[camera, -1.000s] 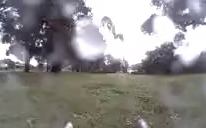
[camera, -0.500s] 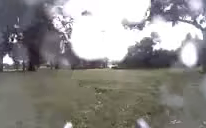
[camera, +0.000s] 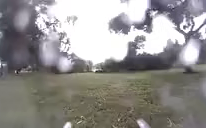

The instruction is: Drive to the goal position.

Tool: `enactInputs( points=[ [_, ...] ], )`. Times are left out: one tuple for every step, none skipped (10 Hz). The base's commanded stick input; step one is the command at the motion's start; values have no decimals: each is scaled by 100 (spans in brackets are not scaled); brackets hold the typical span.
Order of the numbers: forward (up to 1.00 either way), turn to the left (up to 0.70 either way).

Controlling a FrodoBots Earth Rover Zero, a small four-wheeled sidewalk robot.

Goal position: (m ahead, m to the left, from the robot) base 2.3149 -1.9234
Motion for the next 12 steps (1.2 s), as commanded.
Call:
enactInputs(
  points=[
    [100,-39],
    [100,-39],
    [100,-39],
    [100,-39],
    [100,-39],
    [100,-39],
    [100,-39],
    [100,-39],
    [100,-39],
    [100,-39],
    [100,-39],
    [100,-39]
  ],
)
